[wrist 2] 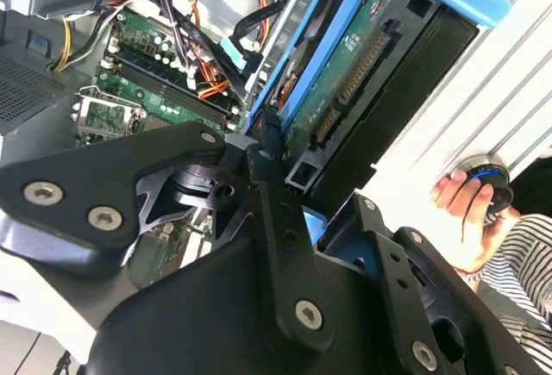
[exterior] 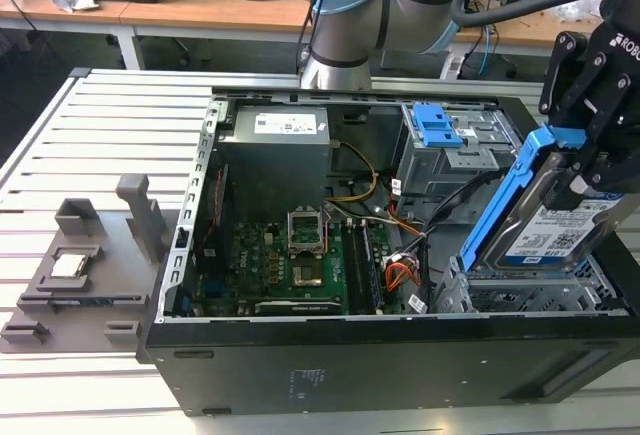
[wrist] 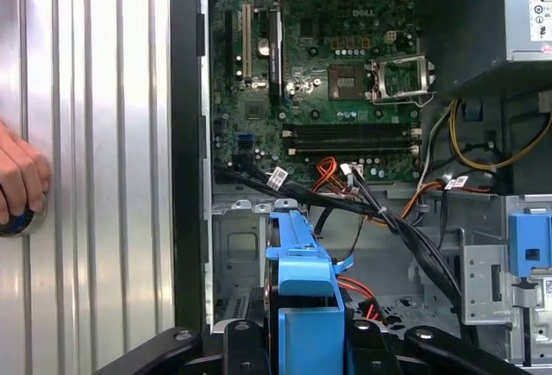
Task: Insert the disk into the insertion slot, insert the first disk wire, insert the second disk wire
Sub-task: 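Insert the disk into the insertion slot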
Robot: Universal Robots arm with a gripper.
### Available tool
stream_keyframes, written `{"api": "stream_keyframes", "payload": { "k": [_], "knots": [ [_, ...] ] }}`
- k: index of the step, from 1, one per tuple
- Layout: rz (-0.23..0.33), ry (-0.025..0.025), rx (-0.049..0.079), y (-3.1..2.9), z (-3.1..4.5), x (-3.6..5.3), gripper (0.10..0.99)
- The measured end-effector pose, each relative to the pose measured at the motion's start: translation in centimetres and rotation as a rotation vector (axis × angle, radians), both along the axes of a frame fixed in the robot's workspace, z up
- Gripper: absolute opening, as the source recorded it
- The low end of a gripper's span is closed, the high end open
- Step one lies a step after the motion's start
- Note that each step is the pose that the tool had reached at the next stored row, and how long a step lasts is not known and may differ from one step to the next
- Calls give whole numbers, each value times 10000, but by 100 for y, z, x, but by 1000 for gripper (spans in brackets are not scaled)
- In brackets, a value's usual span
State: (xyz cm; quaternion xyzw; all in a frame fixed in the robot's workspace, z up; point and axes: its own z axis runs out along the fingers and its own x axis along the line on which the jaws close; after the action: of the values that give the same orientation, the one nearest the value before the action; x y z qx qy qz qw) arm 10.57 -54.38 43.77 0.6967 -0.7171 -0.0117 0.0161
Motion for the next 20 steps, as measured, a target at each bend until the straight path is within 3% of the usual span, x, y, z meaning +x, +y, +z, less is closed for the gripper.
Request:
{"api": "stream_keyframes", "payload": {
  "k": [20],
  "knots": [
    [-4, 0, 0, 0, -161, 0, 365]
  ]
}}
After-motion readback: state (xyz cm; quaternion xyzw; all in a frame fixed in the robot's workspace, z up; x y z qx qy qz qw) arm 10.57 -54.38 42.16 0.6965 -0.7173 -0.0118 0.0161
